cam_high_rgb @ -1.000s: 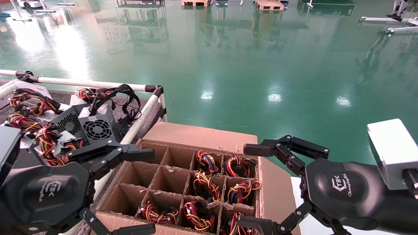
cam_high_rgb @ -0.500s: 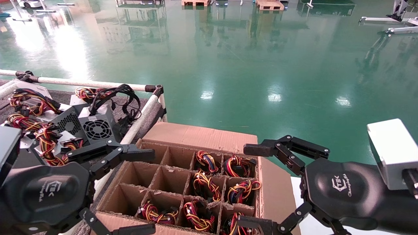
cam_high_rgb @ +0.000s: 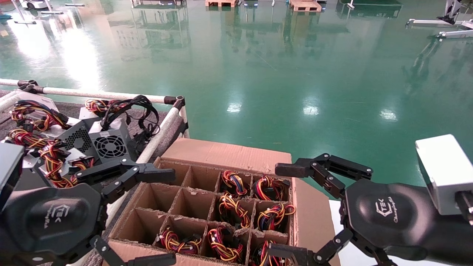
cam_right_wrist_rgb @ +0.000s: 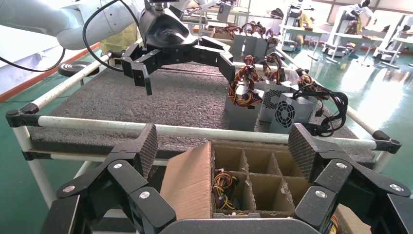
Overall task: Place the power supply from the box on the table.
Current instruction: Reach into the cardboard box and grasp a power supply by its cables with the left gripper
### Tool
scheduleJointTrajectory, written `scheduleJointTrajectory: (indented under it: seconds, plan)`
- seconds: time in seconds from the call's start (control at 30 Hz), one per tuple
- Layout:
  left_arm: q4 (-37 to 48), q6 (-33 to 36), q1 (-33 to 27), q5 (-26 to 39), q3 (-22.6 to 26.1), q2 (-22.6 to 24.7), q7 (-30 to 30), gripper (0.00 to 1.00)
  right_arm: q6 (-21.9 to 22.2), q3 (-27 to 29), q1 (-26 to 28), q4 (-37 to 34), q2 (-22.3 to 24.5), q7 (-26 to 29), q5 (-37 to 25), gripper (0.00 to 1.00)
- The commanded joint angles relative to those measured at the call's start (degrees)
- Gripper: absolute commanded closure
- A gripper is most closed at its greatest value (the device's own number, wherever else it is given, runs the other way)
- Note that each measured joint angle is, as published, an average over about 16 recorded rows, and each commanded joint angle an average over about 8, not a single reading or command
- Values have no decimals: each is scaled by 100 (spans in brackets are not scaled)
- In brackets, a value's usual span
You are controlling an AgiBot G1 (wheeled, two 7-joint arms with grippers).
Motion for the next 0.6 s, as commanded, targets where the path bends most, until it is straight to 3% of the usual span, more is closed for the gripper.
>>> scheduleJointTrajectory:
  seconds: [0.03, 0.23, 0.6]
  plan:
    - [1, 2, 2, 3, 0, -6, 2, 0, 0, 0, 0, 0, 0, 0, 0, 100]
    - [-42, -31, -116, 284, 146, -149, 208, 0, 0, 0, 0, 0, 0, 0, 0, 100]
    - [-250, -300, -766, 1401, 739, -472, 738, 0, 0, 0, 0, 0, 0, 0, 0, 100]
